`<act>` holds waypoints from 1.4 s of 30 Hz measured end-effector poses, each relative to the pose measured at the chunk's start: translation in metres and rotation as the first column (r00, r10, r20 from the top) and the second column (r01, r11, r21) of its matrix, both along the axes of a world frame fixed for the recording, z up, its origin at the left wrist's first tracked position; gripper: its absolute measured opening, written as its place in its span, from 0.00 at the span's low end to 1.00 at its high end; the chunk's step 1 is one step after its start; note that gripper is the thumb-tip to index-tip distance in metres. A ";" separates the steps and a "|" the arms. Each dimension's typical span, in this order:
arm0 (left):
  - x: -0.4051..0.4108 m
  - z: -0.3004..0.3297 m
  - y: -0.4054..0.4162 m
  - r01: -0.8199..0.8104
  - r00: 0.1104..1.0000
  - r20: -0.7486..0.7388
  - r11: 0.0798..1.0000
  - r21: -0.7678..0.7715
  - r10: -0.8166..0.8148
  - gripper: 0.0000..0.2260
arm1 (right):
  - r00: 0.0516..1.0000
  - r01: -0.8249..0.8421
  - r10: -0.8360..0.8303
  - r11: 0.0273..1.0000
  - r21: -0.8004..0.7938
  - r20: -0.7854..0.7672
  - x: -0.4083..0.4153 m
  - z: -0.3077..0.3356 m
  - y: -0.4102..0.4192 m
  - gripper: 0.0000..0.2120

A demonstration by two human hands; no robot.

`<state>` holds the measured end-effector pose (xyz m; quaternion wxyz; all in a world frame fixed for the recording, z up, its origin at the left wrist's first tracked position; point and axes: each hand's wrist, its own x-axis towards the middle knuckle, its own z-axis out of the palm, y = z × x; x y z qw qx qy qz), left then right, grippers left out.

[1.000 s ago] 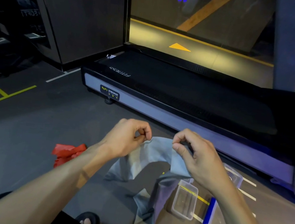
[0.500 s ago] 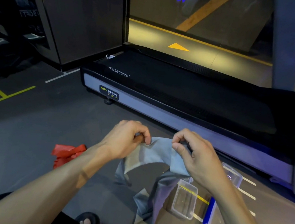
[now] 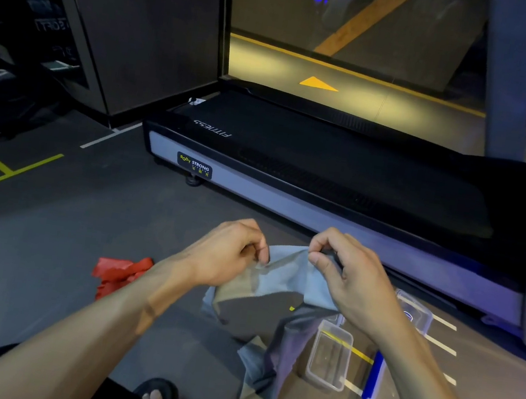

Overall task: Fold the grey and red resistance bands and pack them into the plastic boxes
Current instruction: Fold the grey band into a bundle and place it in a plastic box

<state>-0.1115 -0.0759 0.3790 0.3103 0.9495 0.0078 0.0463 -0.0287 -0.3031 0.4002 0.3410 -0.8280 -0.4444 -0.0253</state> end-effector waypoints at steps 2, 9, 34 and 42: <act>-0.001 0.000 0.000 0.001 1.000 -0.008 1.000 -0.001 -0.001 0.14 | 1.000 0.002 -0.002 1.000 0.000 0.001 0.000 0.000 0.000 0.06; -0.002 0.001 -0.003 -0.017 1.000 -0.013 1.000 -0.001 0.017 0.06 | 1.000 -0.007 0.007 1.000 -0.003 -0.017 -0.001 0.000 0.000 0.07; 0.002 0.001 0.004 0.027 0.990 -0.133 0.994 -0.109 -0.041 0.24 | 0.997 -0.033 0.034 0.999 0.011 -0.066 -0.004 0.000 0.002 0.09; 0.003 0.001 0.008 0.088 0.960 -0.248 0.979 -0.184 -0.133 0.26 | 0.994 -0.078 0.077 0.997 -0.009 -0.079 -0.005 0.000 0.004 0.07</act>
